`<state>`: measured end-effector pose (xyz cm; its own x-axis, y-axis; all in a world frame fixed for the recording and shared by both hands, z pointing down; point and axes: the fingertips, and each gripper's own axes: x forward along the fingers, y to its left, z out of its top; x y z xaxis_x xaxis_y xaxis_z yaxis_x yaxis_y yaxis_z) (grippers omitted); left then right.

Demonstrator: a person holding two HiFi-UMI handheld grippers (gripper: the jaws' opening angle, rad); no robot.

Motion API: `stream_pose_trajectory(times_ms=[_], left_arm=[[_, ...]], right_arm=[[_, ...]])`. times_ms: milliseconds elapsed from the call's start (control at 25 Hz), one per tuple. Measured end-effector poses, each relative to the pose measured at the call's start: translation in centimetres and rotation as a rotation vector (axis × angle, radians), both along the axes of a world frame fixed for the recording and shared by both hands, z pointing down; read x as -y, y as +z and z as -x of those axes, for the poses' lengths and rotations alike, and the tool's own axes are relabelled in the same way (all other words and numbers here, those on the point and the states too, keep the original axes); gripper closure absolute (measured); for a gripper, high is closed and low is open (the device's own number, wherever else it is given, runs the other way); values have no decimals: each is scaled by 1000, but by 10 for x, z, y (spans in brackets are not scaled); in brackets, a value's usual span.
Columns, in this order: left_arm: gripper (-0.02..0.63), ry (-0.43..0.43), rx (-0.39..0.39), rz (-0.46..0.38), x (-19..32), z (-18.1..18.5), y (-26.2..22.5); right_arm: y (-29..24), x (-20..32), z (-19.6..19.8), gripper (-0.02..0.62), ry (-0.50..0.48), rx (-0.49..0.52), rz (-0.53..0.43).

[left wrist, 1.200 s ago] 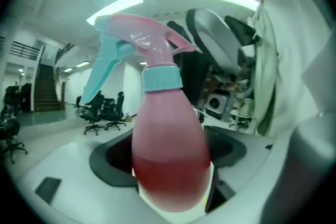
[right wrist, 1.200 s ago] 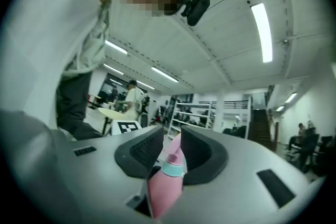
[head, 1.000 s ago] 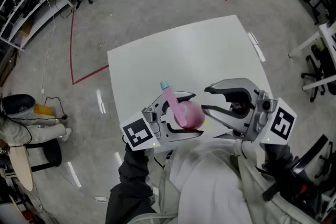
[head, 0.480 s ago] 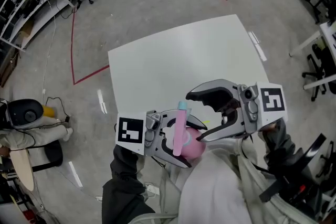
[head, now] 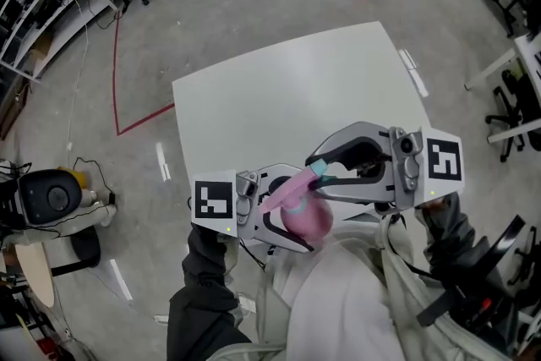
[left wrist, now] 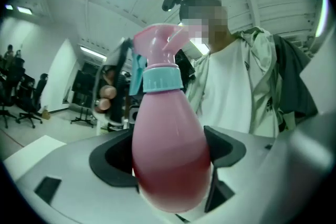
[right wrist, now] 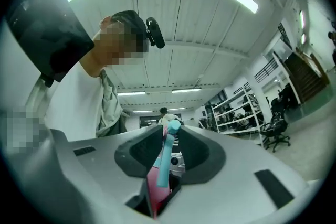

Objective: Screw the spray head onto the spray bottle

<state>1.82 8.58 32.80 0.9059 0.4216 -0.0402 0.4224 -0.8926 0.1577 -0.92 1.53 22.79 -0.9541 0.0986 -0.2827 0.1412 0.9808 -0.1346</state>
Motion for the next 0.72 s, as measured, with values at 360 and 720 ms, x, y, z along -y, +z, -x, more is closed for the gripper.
stream_pose_trajectory(times_ms=[360,720], left_arm=[[201,-491,245,-140,82,8,60],[202,-606,395,-171,105,8,89]], right_arm=[[35,28,13,523,345,-208,-107],[60,38,11,523,432,-280,-73]])
